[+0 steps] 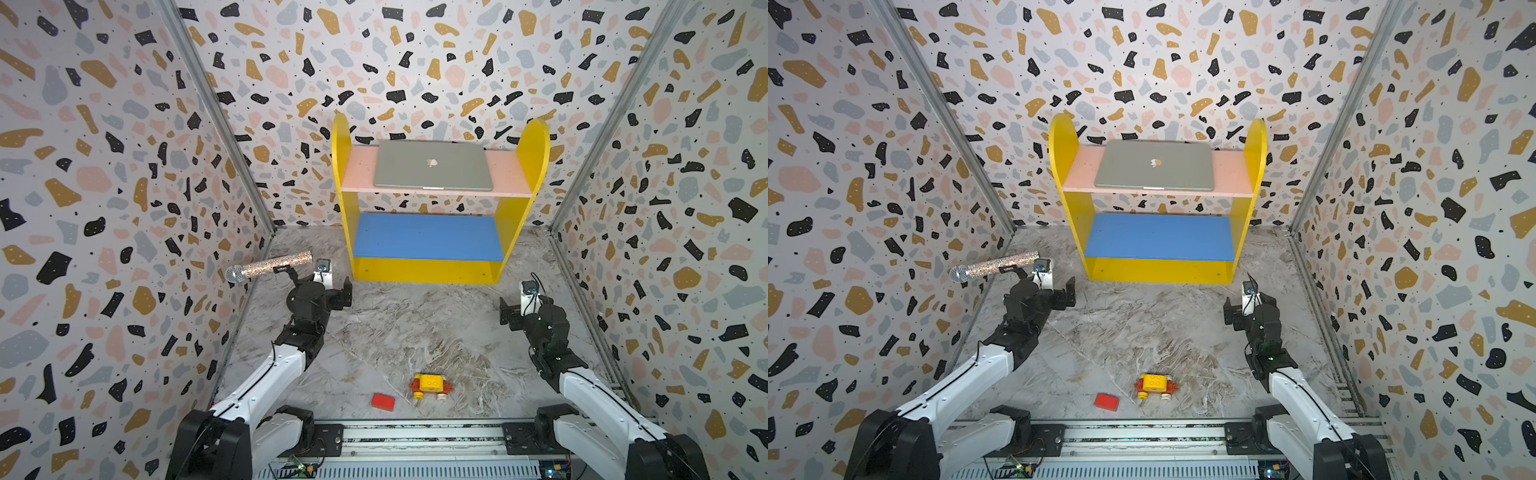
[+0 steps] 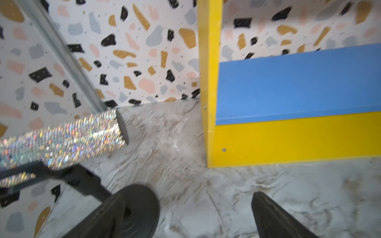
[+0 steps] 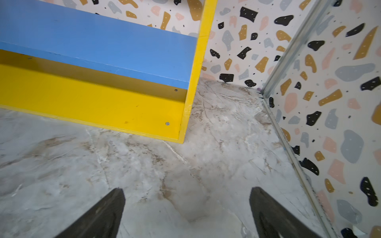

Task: Close the laptop lid and set it aside
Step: Reset both arms

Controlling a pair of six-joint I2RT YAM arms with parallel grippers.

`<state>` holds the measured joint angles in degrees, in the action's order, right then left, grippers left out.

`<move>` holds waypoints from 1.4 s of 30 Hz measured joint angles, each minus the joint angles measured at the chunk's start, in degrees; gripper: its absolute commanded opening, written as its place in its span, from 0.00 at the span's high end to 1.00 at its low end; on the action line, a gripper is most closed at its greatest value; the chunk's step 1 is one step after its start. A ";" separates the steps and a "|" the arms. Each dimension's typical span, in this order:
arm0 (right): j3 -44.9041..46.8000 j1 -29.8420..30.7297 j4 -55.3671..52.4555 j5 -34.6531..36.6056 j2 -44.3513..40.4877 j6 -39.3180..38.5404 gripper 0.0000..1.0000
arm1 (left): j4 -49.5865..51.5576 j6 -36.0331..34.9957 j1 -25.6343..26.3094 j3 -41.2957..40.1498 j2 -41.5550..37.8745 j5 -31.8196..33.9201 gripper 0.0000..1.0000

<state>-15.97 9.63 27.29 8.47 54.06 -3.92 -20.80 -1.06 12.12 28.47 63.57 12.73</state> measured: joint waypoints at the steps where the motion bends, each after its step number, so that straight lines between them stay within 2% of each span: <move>1: 0.83 0.00 1.88 0.81 0.94 0.04 0.00 | -0.96 -0.02 -0.63 -1.01 1.36 0.66 0.01; 6: 4.04 0.00 11.19 3.41 8.33 0.22 0.00 | -3.58 -0.50 -3.23 -2.62 7.02 1.29 0.01; 19: 6.54 -1.46 39.54 5.57 35.74 -1.36 0.00 | -7.39 0.22 -5.22 -3.80 5.62 0.37 0.01; 27: -0.37 -4.52 32.92 4.57 33.92 0.48 0.00 | -16.74 1.09 -6.34 -8.96 17.55 -1.05 0.00; 34: -0.96 -7.76 30.05 1.49 33.51 2.67 0.00 | -21.11 1.09 -6.36 -9.57 17.70 -1.53 0.01; 42: 4.31 -8.28 36.17 -7.56 33.51 1.53 0.00 | -21.92 1.03 -5.38 -9.57 17.70 -0.63 0.01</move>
<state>-11.66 1.34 63.46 0.91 87.57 -2.39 -42.72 -0.03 6.74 18.90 81.28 12.10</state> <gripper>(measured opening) 0.998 0.994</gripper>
